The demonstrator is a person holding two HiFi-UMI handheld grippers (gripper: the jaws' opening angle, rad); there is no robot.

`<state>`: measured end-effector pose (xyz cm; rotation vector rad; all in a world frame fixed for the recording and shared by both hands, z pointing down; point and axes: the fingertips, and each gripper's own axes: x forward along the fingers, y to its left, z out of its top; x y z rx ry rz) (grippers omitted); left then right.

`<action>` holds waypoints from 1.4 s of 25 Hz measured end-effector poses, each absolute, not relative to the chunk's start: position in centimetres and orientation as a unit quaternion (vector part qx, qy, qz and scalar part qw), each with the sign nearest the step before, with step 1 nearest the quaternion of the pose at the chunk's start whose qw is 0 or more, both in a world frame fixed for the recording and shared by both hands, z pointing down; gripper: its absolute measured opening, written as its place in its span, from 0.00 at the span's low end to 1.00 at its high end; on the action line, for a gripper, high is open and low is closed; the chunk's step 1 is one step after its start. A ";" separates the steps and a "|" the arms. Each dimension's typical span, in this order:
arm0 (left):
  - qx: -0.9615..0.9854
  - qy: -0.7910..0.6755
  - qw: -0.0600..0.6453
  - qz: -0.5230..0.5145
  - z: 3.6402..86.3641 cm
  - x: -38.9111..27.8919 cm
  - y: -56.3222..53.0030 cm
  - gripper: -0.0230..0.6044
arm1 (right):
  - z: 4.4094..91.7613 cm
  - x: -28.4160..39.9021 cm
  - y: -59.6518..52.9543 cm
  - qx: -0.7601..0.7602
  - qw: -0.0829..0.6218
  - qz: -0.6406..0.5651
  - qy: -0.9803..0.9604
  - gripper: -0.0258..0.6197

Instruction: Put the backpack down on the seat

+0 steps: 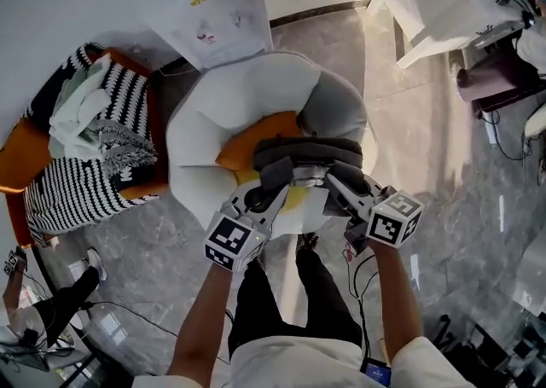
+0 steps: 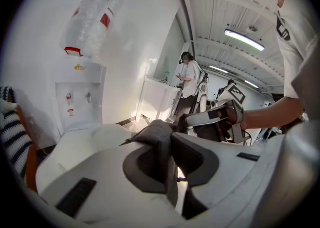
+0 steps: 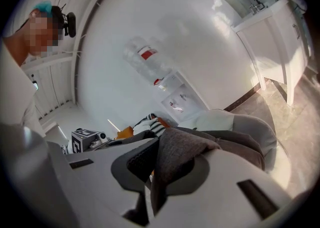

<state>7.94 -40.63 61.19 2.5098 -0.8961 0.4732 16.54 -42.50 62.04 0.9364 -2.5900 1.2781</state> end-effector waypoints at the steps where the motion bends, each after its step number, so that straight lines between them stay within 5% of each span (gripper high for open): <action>1: 0.905 -0.322 0.217 0.172 61.8 7.9 -40.9 0.12 | 62.7 16.5 -42.7 0.308 0.053 0.422 -0.851 0.09; 35: 0.876 -0.390 0.237 0.159 71.9 9.8 -49.3 0.13 | 72.2 17.6 -50.7 0.300 0.050 0.433 -0.849 0.09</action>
